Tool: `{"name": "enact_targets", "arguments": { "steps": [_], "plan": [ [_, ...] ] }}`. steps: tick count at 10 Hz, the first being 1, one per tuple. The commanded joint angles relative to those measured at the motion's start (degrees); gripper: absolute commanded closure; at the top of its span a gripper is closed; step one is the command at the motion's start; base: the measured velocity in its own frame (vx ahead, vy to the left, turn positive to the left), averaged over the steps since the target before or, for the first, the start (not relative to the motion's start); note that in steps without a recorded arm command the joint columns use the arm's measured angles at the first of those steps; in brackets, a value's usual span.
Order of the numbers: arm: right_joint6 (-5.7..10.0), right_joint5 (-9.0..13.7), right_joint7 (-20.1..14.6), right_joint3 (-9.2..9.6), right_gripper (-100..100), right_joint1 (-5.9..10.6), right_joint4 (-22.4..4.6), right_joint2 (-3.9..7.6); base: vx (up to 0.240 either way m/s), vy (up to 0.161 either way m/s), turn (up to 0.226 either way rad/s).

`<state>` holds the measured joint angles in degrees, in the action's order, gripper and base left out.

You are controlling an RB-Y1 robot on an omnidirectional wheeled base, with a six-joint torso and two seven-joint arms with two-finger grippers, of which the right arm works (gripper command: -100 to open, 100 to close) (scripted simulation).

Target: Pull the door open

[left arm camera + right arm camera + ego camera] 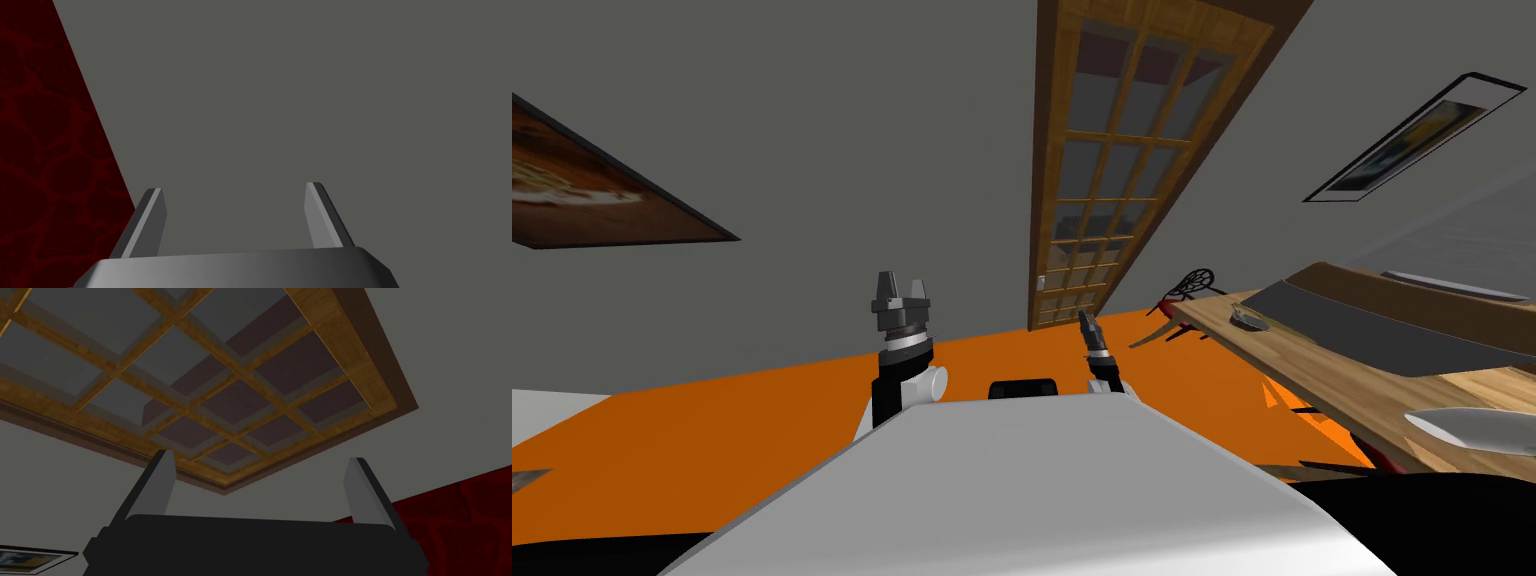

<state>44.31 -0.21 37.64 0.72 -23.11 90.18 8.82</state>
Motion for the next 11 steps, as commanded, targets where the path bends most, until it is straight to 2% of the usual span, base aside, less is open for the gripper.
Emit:
{"name": "enact_targets", "arguments": {
  "steps": [1,11],
  "plan": [
    [0.53,-0.24,1.91,0.10,-100,-0.26,-1.29,0.38,0.102,0.025,0.026],
    [3.07,-1.76,12.86,0.50,-100,1.47,-11.77,1.85,0.103,0.038,0.020]
  ]
}}
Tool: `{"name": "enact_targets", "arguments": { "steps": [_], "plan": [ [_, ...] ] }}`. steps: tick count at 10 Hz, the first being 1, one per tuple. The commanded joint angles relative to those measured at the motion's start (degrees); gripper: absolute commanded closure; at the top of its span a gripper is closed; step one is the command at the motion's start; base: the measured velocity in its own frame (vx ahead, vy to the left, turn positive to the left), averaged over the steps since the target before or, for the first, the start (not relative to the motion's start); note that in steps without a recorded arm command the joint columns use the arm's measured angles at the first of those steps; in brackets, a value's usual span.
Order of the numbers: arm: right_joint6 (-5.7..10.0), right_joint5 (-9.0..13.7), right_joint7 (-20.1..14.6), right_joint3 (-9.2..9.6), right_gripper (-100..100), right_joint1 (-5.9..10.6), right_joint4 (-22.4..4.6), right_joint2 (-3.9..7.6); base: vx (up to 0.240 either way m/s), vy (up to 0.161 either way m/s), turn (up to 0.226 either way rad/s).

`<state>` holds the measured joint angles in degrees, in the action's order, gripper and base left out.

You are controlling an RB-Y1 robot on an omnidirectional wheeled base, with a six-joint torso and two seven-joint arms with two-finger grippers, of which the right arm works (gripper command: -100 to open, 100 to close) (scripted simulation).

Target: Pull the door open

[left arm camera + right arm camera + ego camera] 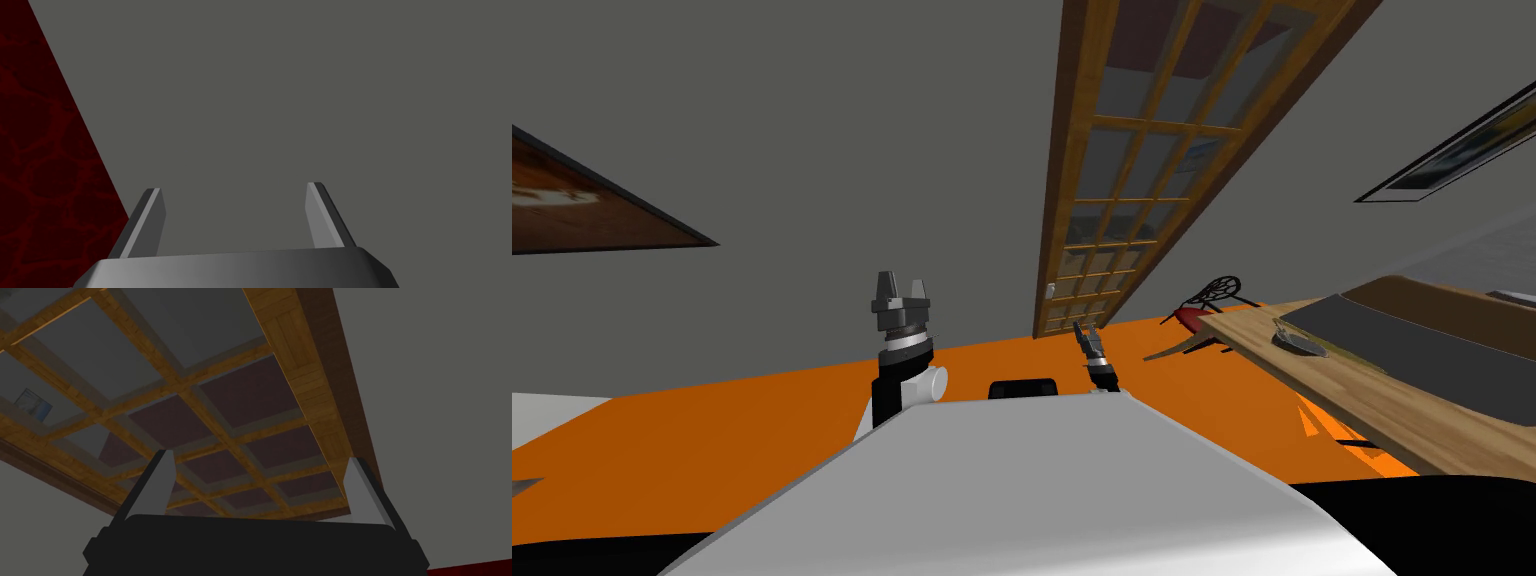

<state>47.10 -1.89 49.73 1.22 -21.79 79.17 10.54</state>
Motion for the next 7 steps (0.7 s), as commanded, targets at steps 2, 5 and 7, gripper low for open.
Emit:
{"name": "enact_targets", "arguments": {
  "steps": [2,5,7],
  "plan": [
    [0.77,-0.37,2.85,0.08,-100,0.47,-2.75,0.39,0.094,0.036,0.018],
    [1.46,-0.78,5.86,0.19,-100,0.95,-5.63,0.76,0.110,0.024,0.018],
    [1.90,-1.05,7.74,0.26,-100,1.24,-7.43,0.98,0.110,0.020,0.014]
  ]
}}
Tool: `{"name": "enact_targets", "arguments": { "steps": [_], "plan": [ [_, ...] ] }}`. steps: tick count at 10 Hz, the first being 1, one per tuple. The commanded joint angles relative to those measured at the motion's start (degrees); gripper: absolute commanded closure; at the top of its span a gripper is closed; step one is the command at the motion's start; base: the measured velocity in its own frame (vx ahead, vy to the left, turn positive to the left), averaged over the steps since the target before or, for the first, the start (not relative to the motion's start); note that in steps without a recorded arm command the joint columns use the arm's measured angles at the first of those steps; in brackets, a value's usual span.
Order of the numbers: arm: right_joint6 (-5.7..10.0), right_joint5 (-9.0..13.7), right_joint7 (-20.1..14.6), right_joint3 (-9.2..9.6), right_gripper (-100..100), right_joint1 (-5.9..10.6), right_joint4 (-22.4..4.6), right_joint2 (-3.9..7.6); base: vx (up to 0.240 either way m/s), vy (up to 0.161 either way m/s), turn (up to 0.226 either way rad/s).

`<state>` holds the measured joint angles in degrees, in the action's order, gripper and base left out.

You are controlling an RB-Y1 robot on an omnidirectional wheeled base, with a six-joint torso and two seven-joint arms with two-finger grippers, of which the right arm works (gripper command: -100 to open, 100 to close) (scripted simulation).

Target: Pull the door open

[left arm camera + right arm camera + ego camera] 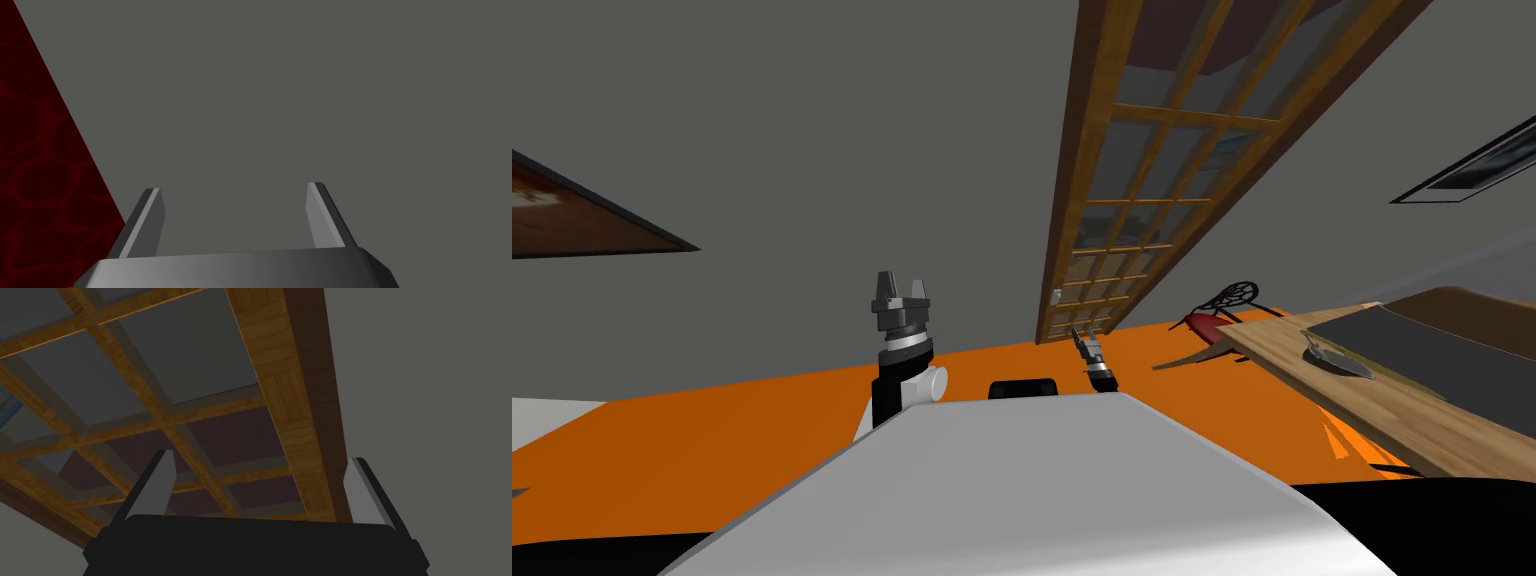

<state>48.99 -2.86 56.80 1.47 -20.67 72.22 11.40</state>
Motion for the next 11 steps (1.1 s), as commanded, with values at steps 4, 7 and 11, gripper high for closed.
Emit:
{"name": "enact_targets", "arguments": {
  "steps": [4,7,11],
  "plan": [
    [1.05,-0.69,5.14,0.17,-100,0.83,-4.75,0.63,0.125,0.022,0.019],
    [1.80,-1.14,8.38,0.29,-100,1.34,-7.85,0.99,0.130,0.014,0.017],
    [2.95,-1.84,13.38,0.47,-100,2.13,-12.63,1.52,0.166,0.014,0.014]
  ]
}}
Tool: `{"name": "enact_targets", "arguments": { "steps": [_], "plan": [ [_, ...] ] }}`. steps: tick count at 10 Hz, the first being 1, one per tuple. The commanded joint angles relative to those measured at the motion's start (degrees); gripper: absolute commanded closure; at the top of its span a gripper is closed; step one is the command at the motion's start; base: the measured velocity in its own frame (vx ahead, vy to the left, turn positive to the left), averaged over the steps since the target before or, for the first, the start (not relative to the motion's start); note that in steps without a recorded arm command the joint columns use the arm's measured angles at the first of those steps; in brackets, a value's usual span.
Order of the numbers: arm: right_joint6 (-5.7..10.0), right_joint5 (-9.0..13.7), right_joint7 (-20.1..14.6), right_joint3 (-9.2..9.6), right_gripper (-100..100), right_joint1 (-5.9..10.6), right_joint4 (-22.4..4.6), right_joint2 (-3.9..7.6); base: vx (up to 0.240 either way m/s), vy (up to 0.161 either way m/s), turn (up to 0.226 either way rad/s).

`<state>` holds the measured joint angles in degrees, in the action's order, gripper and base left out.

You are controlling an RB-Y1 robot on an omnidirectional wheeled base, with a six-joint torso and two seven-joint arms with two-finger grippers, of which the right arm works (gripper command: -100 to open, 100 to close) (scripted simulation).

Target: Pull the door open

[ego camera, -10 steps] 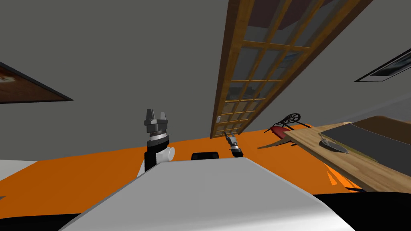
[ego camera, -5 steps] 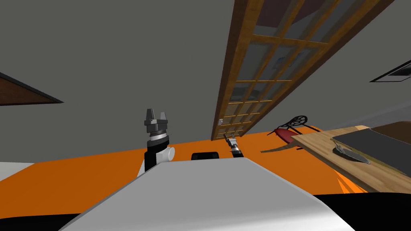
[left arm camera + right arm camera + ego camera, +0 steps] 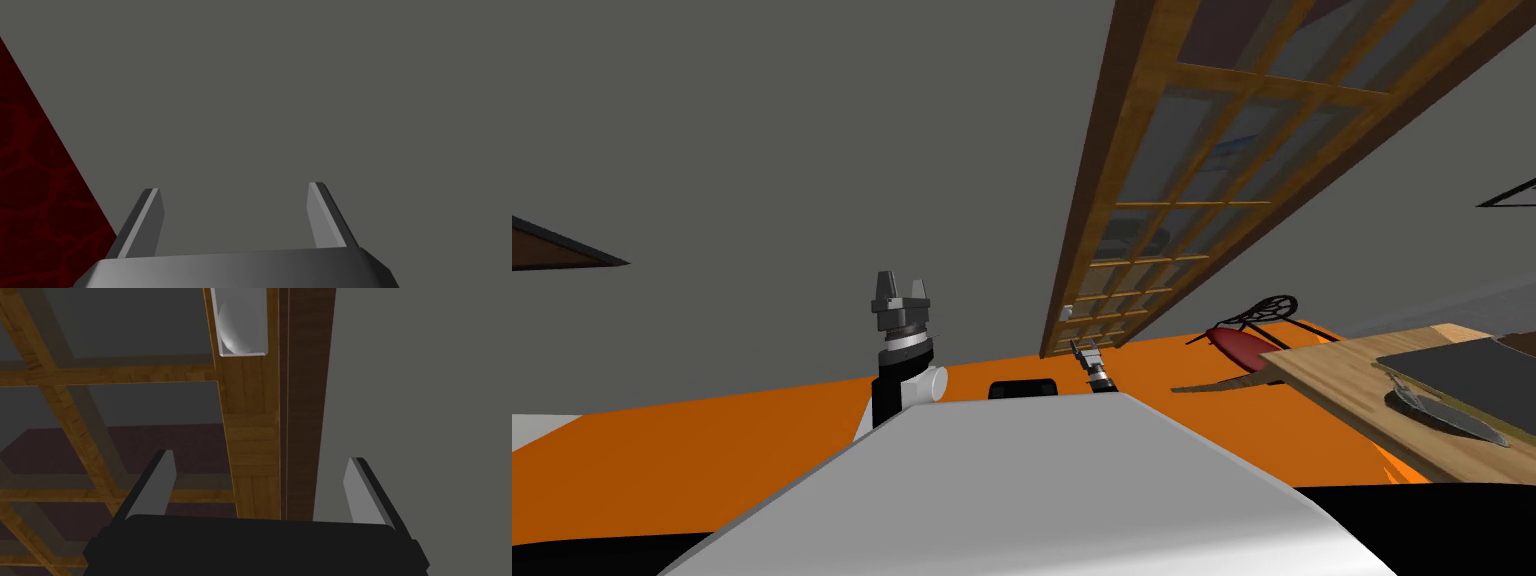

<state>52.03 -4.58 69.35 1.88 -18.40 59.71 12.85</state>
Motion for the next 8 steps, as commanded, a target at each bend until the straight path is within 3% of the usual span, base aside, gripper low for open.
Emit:
{"name": "enact_targets", "arguments": {
  "steps": [1,4,5,8],
  "plan": [
    [0.12,-0.24,1.72,0.09,-100,0.00,-0.98,0.16,0.146,-0.022,0.011],
    [0.77,-0.63,4.50,0.19,-100,0.44,-3.64,0.43,0.133,-0.040,0.004],
    [0.69,-0.54,3.85,0.16,-100,0.51,-3.36,0.31,0.068,-0.018,0.004],
    [2.83,0.69,2.24,-2.59,-100,1.52,-7.44,2.06,0.129,0.123,0.171]
  ]
}}
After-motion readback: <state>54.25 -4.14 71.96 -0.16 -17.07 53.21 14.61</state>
